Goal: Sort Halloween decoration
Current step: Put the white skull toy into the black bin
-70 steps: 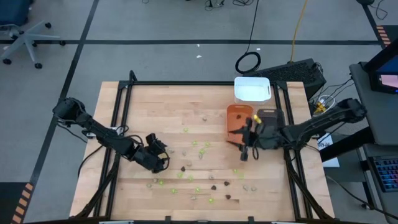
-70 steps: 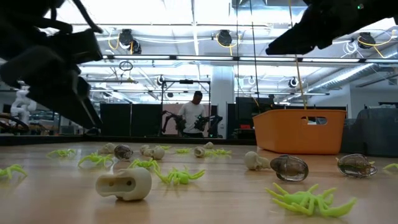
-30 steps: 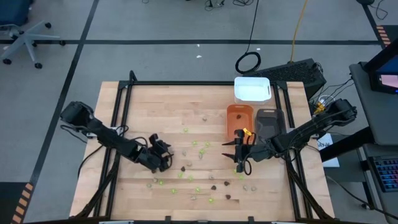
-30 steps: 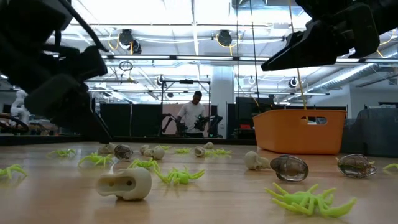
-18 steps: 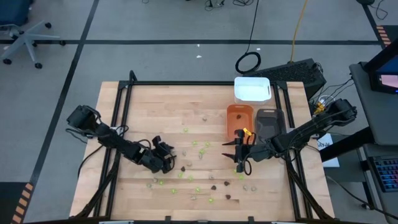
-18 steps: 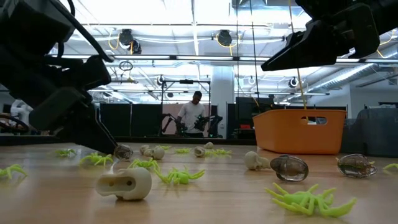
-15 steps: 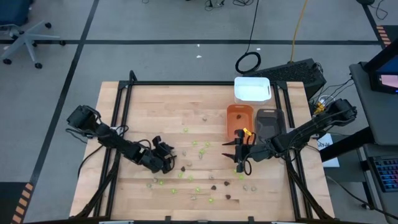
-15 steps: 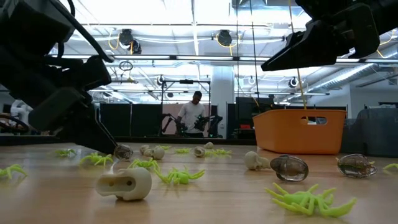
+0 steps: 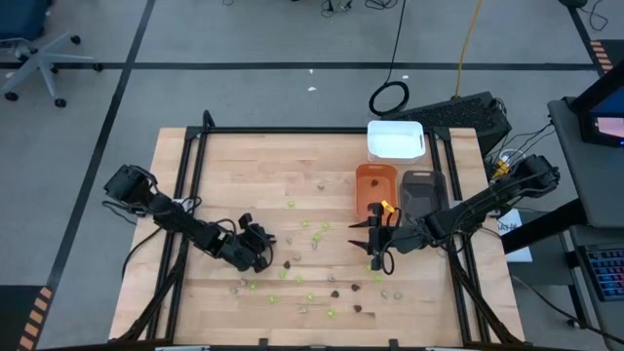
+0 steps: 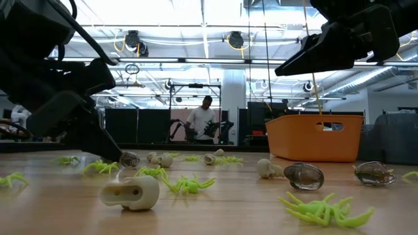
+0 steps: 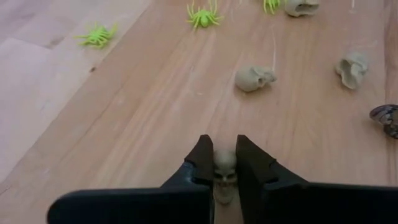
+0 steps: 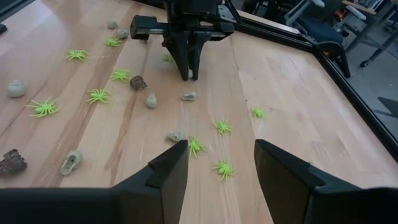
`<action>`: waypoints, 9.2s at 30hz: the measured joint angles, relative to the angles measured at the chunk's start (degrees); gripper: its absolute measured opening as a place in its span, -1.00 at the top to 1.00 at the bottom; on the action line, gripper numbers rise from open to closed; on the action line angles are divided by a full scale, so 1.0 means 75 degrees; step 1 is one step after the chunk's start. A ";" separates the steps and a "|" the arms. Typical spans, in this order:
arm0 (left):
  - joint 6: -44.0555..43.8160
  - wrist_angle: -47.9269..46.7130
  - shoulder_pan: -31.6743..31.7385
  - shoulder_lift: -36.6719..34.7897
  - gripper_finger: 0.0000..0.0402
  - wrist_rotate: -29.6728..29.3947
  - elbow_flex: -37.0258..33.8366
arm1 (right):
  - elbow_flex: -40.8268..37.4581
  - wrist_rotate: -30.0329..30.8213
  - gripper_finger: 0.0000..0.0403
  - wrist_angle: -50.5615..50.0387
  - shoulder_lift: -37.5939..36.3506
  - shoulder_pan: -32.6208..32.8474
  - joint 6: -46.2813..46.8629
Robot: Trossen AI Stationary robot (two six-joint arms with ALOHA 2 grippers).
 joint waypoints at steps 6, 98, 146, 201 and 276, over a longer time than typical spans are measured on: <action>0.0402 0.0591 0.0003 -0.0002 0.84 -0.0136 -0.0060 | 0.0000 0.0000 0.16 -0.0026 0.0000 0.0000 0.0023; 0.5810 0.7559 0.1370 -0.1915 0.76 0.2336 0.0179 | 0.3337 -0.3008 0.37 0.6609 0.4564 -0.1915 -0.0910; 0.4595 0.6535 0.1282 -0.1976 0.76 0.3951 0.0179 | 0.4134 -0.0985 0.06 0.4601 0.4567 -0.0704 -0.9755; 0.4326 0.1556 0.1193 -0.3582 -0.29 0.1606 0.0179 | 0.4153 0.0294 0.80 0.2065 0.4389 -0.0803 -0.5398; 0.1226 -0.1760 0.9833 -0.1152 0.12 0.1015 0.0963 | 0.4147 -0.3216 0.67 0.0347 0.4383 -0.2940 -0.1778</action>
